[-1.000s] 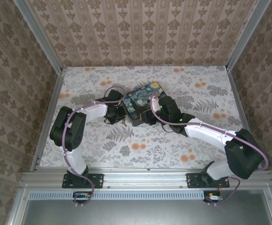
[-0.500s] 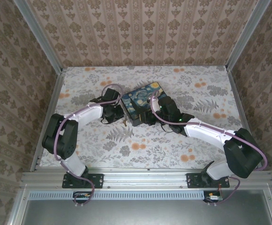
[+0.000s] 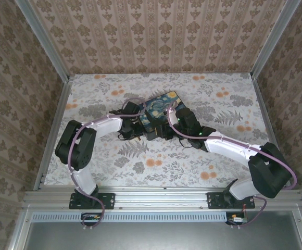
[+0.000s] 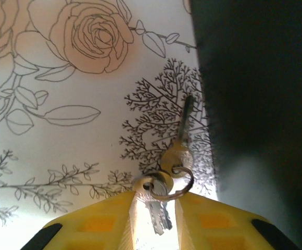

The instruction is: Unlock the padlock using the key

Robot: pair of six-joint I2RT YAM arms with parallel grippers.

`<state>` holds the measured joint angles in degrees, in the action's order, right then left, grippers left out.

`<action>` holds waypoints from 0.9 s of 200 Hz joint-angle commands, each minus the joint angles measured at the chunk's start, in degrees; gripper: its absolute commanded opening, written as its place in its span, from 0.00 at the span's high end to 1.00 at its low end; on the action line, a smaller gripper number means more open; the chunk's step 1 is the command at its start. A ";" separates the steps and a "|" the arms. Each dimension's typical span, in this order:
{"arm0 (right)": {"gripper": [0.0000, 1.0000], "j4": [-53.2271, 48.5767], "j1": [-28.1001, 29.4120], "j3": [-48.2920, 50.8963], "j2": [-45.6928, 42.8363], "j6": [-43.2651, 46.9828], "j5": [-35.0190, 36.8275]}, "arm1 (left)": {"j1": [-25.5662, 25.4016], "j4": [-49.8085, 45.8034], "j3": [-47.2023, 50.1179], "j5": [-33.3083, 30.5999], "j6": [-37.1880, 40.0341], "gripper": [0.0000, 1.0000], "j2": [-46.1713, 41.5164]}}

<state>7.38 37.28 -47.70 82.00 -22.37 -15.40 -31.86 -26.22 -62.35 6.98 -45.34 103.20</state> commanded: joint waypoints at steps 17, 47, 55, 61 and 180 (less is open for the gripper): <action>0.75 -0.96 0.21 -0.02 -1.49 -0.10 0.65 | -0.82 -2.27 -2.90 -4.84 4.68 0.74 2.33; 0.74 -0.87 0.25 -0.02 -1.53 -0.09 0.49 | -0.93 -2.64 -4.35 -5.80 6.52 0.73 3.52; 0.75 -0.79 0.25 -0.02 -1.40 -0.10 0.46 | -0.93 -2.53 -4.61 -5.68 6.72 0.74 4.04; 0.75 -0.78 0.21 -0.10 -1.40 -0.12 0.33 | -0.93 -2.65 -4.93 -5.43 6.83 0.75 4.56; 0.74 -3.04 0.82 -0.91 -0.86 0.47 0.13 | 2.27 -1.87 0.34 -0.35 2.21 1.00 -1.63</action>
<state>5.65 37.39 -47.70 81.69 -22.33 -15.40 -31.62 -25.87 -64.07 4.51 -41.39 103.72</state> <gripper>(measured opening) 0.257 0.051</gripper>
